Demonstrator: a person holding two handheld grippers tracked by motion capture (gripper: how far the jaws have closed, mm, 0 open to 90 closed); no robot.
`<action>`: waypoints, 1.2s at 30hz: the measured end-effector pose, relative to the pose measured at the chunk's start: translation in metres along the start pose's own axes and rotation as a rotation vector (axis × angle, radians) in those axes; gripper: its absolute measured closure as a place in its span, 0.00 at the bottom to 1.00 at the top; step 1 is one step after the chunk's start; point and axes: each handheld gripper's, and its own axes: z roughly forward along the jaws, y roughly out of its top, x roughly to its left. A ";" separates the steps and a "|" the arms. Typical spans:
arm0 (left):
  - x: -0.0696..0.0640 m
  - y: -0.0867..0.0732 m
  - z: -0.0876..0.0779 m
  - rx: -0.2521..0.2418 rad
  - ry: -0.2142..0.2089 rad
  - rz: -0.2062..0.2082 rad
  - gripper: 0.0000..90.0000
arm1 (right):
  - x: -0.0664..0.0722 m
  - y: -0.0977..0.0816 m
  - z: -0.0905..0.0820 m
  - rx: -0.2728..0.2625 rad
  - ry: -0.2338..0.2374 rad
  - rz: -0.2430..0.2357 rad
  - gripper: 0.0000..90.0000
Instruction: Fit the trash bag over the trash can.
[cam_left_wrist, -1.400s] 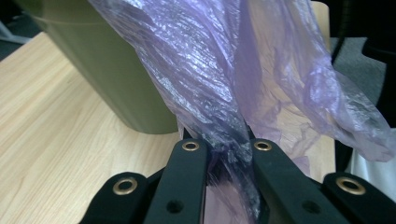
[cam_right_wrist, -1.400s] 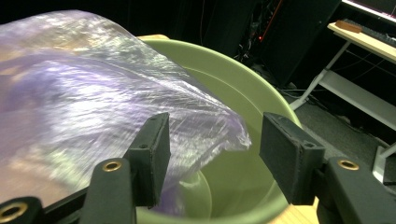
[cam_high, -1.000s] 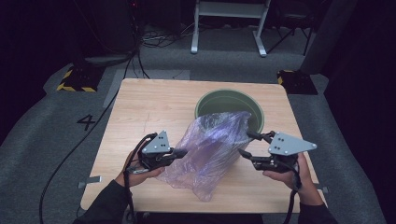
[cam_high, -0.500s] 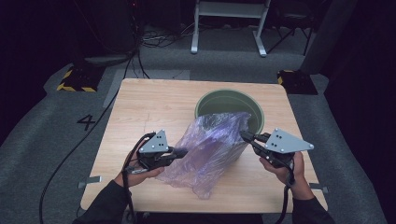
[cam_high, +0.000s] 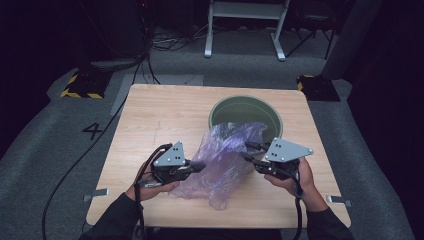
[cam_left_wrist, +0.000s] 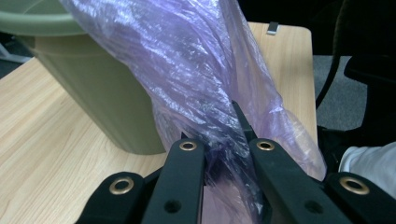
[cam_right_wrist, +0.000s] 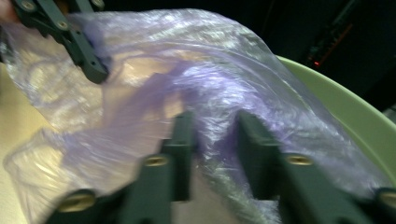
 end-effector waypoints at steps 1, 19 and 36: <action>0.000 0.001 0.000 -0.001 0.003 0.008 0.97 | 0.001 0.001 0.000 0.000 -0.003 -0.008 0.90; 0.011 0.000 -0.010 -0.102 0.101 -0.072 0.48 | -0.051 0.001 -0.014 -0.074 -0.100 0.151 1.00; 0.013 0.003 0.000 -0.105 0.068 -0.075 0.58 | -0.109 -0.022 0.006 0.017 -0.206 0.296 0.85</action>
